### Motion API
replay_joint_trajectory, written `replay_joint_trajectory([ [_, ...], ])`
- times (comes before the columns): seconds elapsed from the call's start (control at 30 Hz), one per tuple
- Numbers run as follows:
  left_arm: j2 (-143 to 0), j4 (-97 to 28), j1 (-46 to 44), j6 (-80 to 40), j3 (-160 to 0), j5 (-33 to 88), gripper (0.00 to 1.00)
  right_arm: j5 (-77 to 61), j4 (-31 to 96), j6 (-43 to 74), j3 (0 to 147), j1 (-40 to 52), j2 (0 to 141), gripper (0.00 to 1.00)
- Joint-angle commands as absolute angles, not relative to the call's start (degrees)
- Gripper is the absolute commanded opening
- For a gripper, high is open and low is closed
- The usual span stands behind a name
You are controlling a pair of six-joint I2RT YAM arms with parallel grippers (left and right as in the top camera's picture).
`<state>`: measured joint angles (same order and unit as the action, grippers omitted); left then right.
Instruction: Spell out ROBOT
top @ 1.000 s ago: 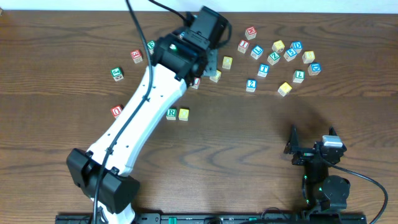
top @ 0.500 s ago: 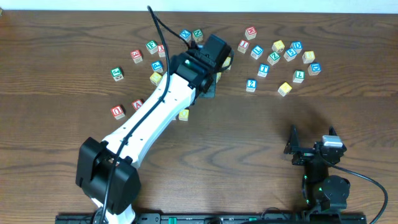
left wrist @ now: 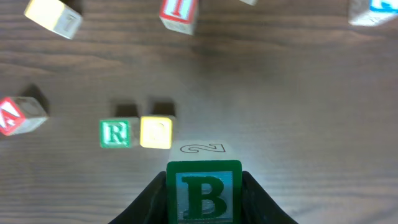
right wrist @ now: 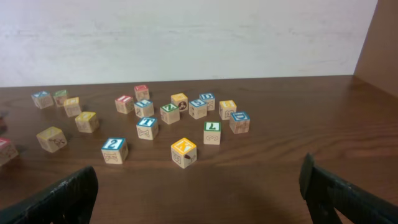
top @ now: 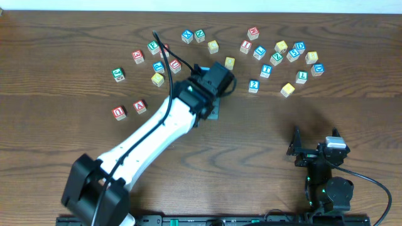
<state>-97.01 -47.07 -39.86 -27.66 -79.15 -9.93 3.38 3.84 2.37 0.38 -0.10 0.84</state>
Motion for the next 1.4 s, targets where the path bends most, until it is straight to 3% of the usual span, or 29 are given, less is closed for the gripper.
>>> replay_joint_trajectory([
  [0.0,-94.9,-45.5,-41.0,-29.5,-75.3,-9.9,0.08,3.5,4.1,2.7,0.3,0.1,0.7,0.99],
  [0.63,-94.9,-30.7,-41.1,-26.2,-61.4,-5.6,0.08,3.5,4.1,2.7,0.3,0.1,0.7,0.99],
  [1.37,-100.3,-24.7,-37.6,-23.6,-60.0,-5.7,0.09,3.5,4.1,2.7,0.3,0.1,0.7,0.99],
])
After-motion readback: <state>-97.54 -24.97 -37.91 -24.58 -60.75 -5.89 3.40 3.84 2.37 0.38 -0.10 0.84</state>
